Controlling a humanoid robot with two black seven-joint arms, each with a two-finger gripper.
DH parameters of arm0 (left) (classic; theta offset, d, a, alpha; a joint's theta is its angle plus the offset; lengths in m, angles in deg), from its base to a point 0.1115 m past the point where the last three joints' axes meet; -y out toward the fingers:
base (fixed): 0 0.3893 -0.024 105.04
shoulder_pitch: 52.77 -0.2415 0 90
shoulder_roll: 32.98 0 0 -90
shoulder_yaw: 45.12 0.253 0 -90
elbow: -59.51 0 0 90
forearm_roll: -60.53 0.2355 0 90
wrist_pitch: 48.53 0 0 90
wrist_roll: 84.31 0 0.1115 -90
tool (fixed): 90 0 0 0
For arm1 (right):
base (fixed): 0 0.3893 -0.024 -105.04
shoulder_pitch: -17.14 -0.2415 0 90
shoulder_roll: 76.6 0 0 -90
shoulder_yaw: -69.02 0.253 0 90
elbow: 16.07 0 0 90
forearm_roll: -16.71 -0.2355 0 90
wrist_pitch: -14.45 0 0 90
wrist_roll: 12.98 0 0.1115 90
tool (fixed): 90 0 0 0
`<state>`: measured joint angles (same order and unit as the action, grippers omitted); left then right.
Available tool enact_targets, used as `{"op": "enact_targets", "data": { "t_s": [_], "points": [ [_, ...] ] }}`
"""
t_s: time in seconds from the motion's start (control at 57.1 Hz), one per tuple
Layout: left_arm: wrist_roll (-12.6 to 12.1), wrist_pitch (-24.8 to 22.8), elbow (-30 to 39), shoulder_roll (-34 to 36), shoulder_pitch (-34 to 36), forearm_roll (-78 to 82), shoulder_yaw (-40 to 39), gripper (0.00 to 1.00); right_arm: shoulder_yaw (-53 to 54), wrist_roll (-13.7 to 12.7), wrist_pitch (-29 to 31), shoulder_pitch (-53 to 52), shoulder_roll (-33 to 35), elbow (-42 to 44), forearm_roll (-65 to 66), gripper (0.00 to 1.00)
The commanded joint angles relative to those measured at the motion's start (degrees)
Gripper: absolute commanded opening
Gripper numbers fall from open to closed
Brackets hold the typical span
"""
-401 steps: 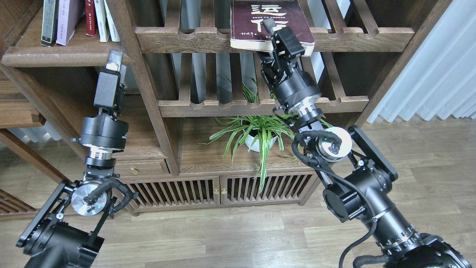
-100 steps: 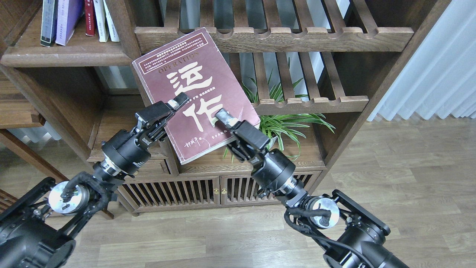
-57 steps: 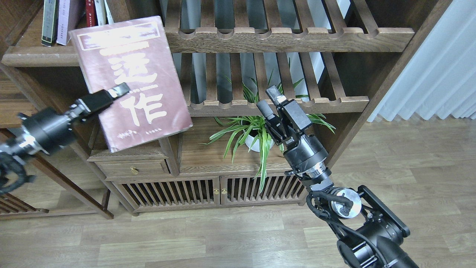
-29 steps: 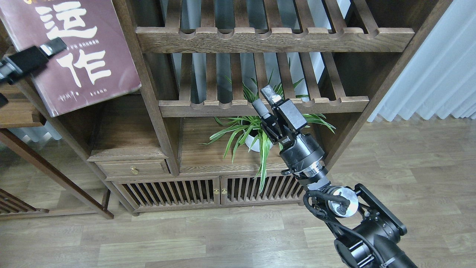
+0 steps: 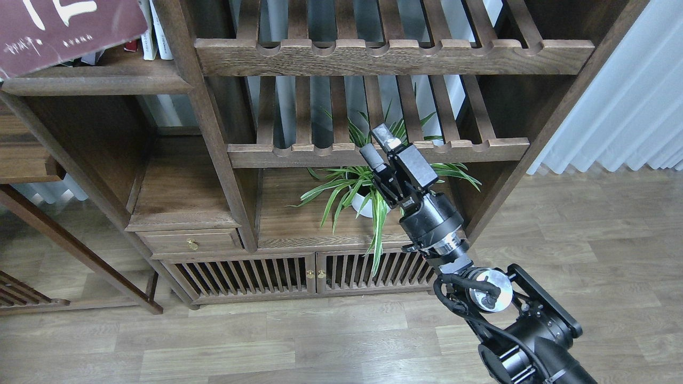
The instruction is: Organize books on shelf
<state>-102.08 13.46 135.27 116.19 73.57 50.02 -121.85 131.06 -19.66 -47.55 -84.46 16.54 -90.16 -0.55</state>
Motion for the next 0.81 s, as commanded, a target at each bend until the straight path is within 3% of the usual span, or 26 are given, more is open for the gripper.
{"op": "enact_targets", "data": {
  "t_s": [0.0,0.42,0.648,0.788],
  "points": [
    [0.1,0.0,-1.5,-0.1,0.0,2.7,-3.8,0.0,0.0,0.0,0.0,-0.1,-0.1,0.0,0.3,0.8],
    [1.1,0.0,-3.9,-2.2,0.0,13.2,-9.2,0.0,0.0,0.0,0.0,-0.2,-0.1,0.0,0.4,0.8],
    [1.1,0.0,-3.9,-8.4,-0.1,20.2,-14.1,0.0,0.0,0.0,0.0,-0.1,-0.1,0.0,0.4,0.8],
    [1.2,0.0,-3.3,-15.7,-0.1,30.1,-17.9,0.0,0.0,0.1,0.0,0.0,-0.2,0.1,0.4,0.8]
  ]
}}
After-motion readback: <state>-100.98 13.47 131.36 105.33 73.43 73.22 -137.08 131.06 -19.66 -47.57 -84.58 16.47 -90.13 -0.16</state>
